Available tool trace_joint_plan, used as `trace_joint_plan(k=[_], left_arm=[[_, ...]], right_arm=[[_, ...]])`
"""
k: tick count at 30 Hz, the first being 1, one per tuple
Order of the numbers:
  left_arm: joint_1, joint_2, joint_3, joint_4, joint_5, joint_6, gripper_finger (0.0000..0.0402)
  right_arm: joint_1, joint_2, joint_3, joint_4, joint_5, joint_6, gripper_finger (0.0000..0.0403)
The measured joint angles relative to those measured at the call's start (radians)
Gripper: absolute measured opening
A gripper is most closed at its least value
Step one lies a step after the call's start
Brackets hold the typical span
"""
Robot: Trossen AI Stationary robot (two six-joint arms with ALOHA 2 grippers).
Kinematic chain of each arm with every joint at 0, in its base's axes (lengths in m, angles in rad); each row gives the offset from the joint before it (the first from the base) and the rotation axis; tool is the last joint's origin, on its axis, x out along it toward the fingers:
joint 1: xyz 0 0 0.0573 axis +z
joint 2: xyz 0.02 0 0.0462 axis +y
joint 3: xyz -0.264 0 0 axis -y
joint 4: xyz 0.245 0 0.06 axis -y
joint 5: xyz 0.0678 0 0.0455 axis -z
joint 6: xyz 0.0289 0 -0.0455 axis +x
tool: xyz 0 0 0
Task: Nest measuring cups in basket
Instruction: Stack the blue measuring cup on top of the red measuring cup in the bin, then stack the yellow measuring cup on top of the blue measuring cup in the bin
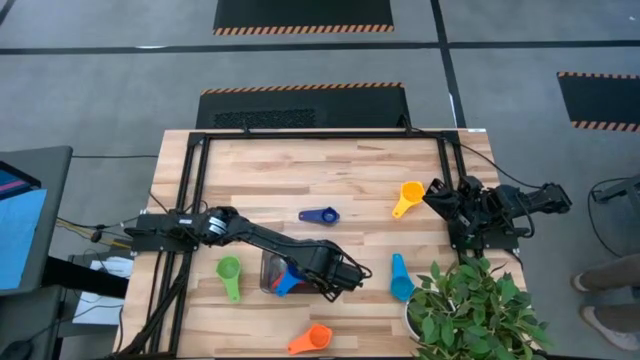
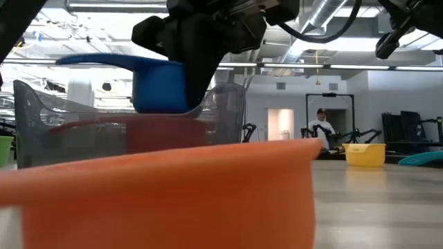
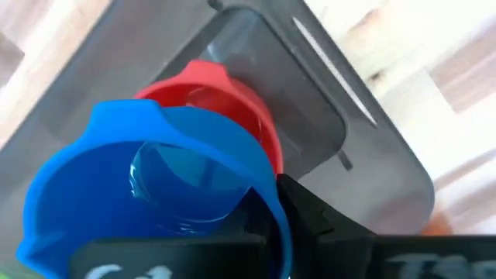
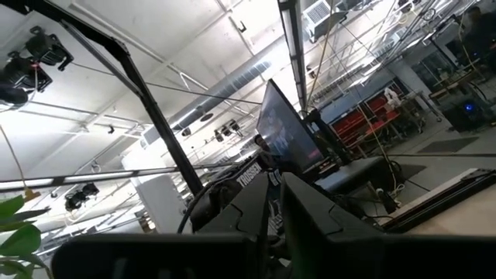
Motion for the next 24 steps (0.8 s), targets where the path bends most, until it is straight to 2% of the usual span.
trace_joint_plan(k=[4,17,24], left_arm=[[0.000,0.011,0.001,0.003,0.015,-0.016,0.0010],[0.000,0.011,0.000,-0.004,0.003,-0.068,0.0104],[-0.003,0.011,0.000,-0.076,0.004,-0.119,0.0123]], right_arm=[[0.000,0.000,0.000,0.000,0.000,0.000,0.0064],[0.000,0.000,0.000,-0.005,0.000,-0.001,0.0064],[0.000,0.000,0.000,-0.005,0.001,-0.002,0.0064]])
